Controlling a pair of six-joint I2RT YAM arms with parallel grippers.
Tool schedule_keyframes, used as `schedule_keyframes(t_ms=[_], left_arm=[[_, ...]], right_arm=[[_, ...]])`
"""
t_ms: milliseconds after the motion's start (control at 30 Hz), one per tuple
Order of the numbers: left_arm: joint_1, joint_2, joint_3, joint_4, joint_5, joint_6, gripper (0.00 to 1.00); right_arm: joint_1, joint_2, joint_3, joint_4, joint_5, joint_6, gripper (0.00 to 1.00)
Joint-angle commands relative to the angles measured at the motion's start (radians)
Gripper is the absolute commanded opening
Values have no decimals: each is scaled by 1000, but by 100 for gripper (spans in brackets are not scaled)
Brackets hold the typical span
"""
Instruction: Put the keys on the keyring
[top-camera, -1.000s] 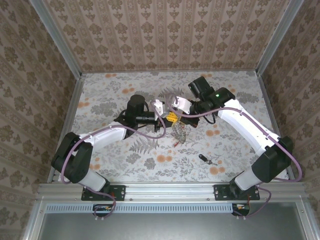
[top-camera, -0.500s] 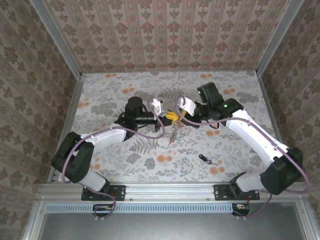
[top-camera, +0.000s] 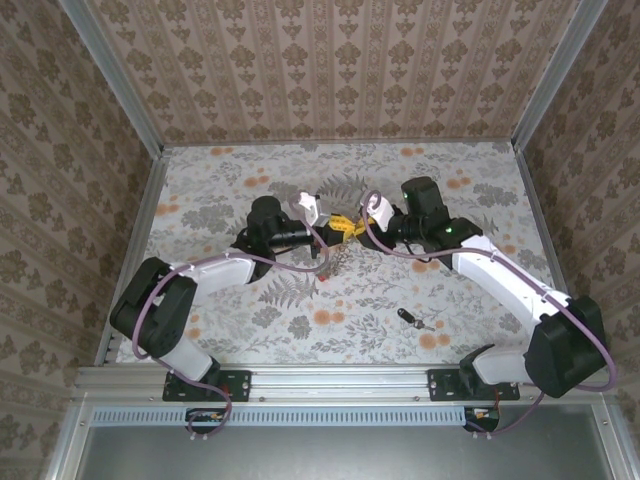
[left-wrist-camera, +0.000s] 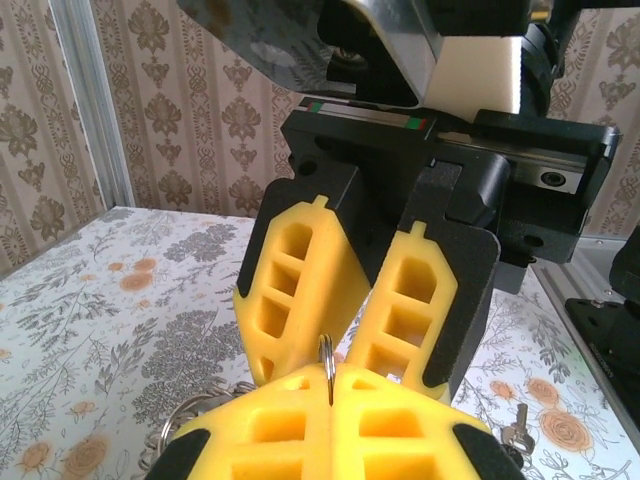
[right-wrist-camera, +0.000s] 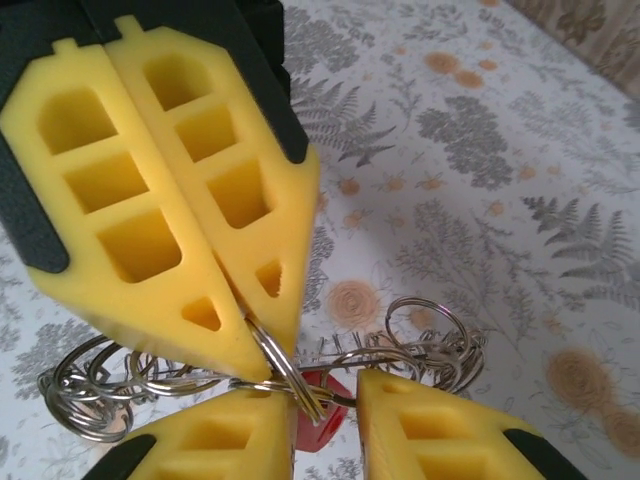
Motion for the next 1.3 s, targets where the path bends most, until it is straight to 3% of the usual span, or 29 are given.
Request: schedule_keyframes(t_ms=[0, 167, 467, 700, 900, 1267], left_arm=[[-12, -50, -4, 11, -13, 44, 0], [2, -102, 0, -160, -90, 160, 0], [47, -215, 41, -529, -180, 372, 0], [60, -236, 185, -998, -227, 634, 0], [-29, -122, 292, -1204, -319, 778, 0], [-216, 215, 548, -1279, -425, 779, 0]], right_arm=[[-1, -48, -16, 59, 102, -7, 27], [-24, -106, -44, -6, 139, 25, 35], [-44, -110, -50, -13, 128, 282, 41], [-47, -35, -32, -33, 159, 487, 41], [-89, 34, -19, -96, 187, 680, 40], [-213, 66, -102, -166, 187, 795, 40]])
